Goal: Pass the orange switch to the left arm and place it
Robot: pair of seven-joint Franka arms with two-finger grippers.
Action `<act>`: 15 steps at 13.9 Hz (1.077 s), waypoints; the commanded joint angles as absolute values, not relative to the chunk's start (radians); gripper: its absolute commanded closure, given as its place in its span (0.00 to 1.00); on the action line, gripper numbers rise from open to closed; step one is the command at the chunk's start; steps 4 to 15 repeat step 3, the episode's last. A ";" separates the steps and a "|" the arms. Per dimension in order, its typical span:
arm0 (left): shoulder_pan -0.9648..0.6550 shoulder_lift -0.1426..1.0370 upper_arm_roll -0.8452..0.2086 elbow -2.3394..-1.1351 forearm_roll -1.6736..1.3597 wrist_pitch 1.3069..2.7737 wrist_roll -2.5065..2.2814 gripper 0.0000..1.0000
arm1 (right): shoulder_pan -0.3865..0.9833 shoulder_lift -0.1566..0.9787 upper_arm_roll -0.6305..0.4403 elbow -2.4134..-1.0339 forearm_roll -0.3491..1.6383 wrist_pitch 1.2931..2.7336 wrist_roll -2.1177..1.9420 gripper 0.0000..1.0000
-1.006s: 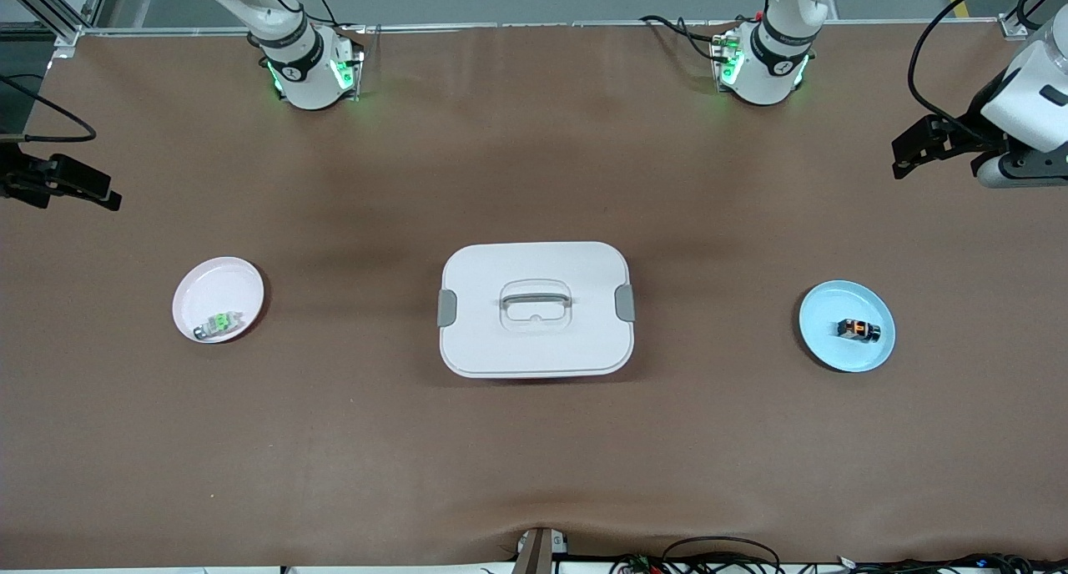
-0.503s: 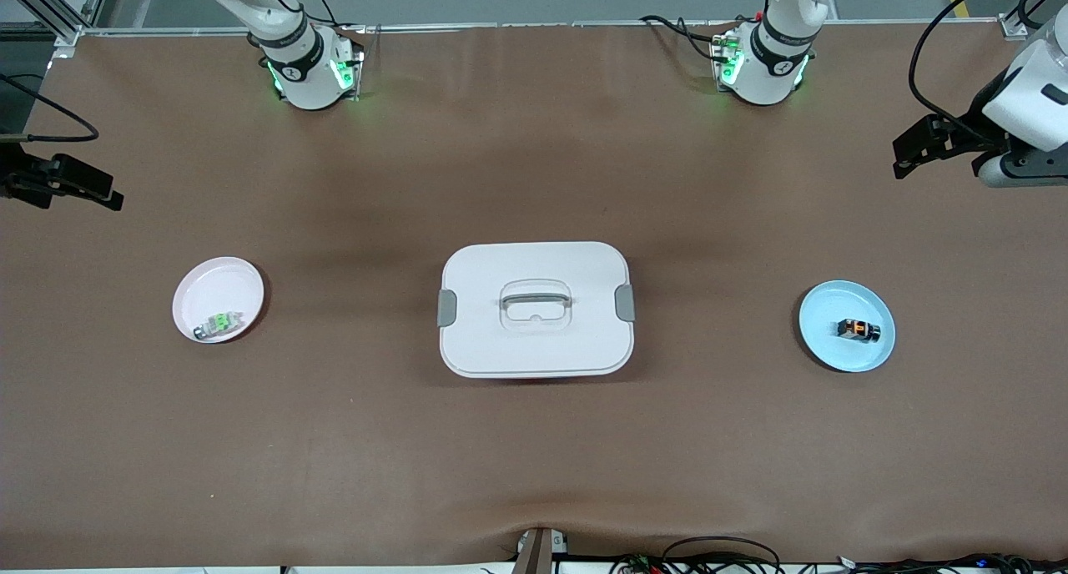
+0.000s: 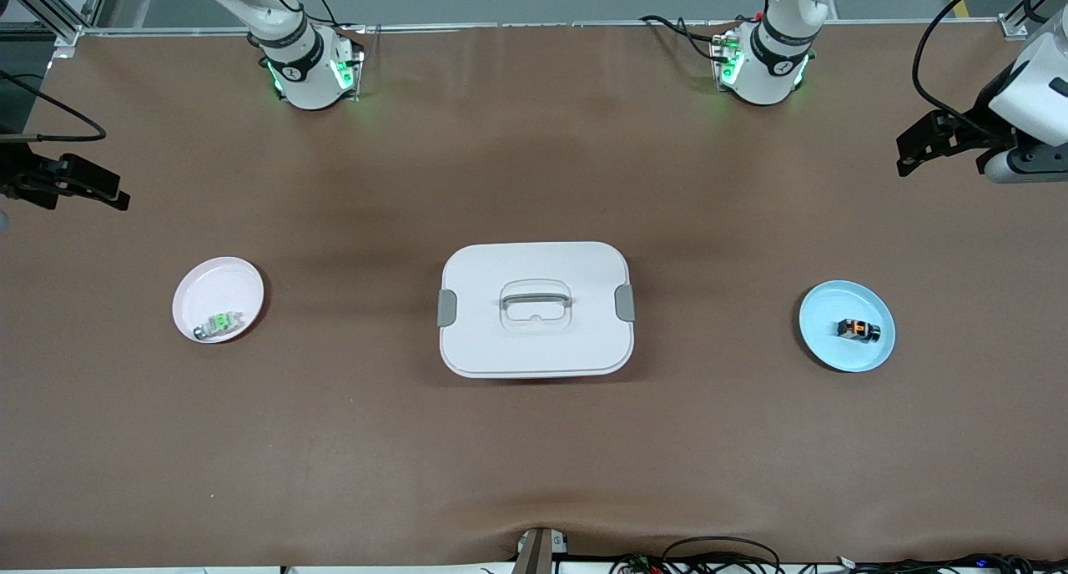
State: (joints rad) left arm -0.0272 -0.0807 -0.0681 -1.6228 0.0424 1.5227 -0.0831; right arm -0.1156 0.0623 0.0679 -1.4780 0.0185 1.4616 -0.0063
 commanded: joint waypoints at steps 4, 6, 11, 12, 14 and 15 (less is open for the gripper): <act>-0.014 -0.064 -0.067 -1.563 0.026 1.491 -0.077 0.00 | -0.106 0.066 0.066 -1.470 0.000 1.451 0.011 0.00; -0.014 -0.064 -0.067 -1.563 0.026 1.491 -0.077 0.00 | -0.106 0.066 0.066 -1.470 0.000 1.451 0.011 0.00; -0.014 -0.064 -0.067 -1.563 0.026 1.491 -0.077 0.00 | -0.106 0.066 0.066 -1.470 0.000 1.451 0.011 0.00; -0.014 -0.064 -0.067 -1.563 0.026 1.491 -0.077 0.00 | -0.106 0.066 0.066 -1.470 0.000 1.451 0.011 0.00; -0.014 -0.064 -0.067 -1.563 0.026 1.491 -0.077 0.00 | -0.106 0.066 0.066 -1.470 0.000 1.451 0.011 0.00; -0.014 -0.064 -0.067 -1.563 0.026 1.491 -0.077 0.00 | -0.106 0.066 0.066 -1.470 0.000 1.451 0.011 0.00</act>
